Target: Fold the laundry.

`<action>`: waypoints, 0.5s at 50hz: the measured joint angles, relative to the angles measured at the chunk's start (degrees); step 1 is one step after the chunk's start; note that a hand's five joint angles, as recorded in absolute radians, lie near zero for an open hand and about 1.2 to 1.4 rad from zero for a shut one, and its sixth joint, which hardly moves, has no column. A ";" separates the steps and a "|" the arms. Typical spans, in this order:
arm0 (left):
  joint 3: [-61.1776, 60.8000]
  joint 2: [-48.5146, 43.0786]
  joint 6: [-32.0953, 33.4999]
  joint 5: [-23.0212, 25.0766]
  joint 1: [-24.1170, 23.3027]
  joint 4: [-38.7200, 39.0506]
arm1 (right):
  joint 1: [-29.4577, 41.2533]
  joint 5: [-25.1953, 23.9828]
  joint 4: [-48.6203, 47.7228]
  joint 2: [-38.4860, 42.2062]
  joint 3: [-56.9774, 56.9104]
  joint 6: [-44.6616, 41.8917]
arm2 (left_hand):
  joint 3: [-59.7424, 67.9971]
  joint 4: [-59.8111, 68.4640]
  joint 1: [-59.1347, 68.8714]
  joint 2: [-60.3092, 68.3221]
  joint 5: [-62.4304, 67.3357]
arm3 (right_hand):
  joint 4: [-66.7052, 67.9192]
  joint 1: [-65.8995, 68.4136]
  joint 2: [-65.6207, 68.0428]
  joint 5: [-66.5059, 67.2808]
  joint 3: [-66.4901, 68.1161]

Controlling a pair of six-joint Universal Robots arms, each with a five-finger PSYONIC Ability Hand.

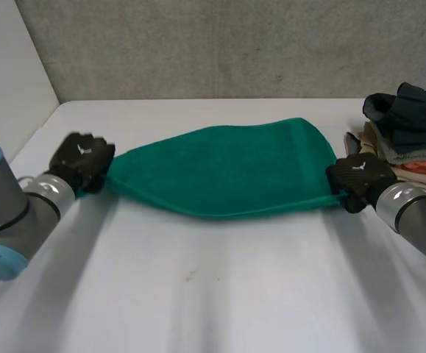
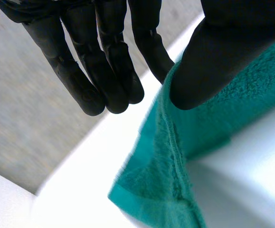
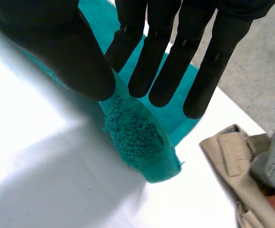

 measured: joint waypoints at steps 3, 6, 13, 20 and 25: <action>1.88 -4.88 1.64 -0.25 1.09 -0.46 | 0.54 0.75 0.30 0.79 -0.21 -0.46 | -6.33 -6.87 -4.92 -6.81 -5.01 | 0.00 0.00 0.00 0.00 0.00; 3.86 -8.05 3.19 -0.69 2.16 -1.16 | 0.84 1.22 0.59 0.93 -0.48 -0.45 | -15.71 -16.43 -16.26 -16.93 -14.40 | -0.01 0.00 0.00 0.00 0.00; 7.06 -11.52 5.57 -1.69 4.37 -2.78 | 0.81 1.80 0.99 0.39 -0.81 -0.05 | -31.18 -32.13 -30.14 -31.89 -30.74 | -0.01 0.00 0.00 0.00 0.00; 6.75 -11.29 6.04 -1.31 5.79 -3.57 | 0.39 2.43 1.24 -0.05 -1.14 0.07 | -32.58 -33.32 -31.40 -33.46 -32.25 | 0.00 0.00 0.00 0.00 0.00; 5.05 -8.93 6.34 0.07 6.83 -5.74 | 0.38 3.57 2.59 -0.19 -1.76 -0.22 | -9.32 -9.69 -4.86 -9.75 -9.41 | -0.01 0.00 0.00 0.00 0.00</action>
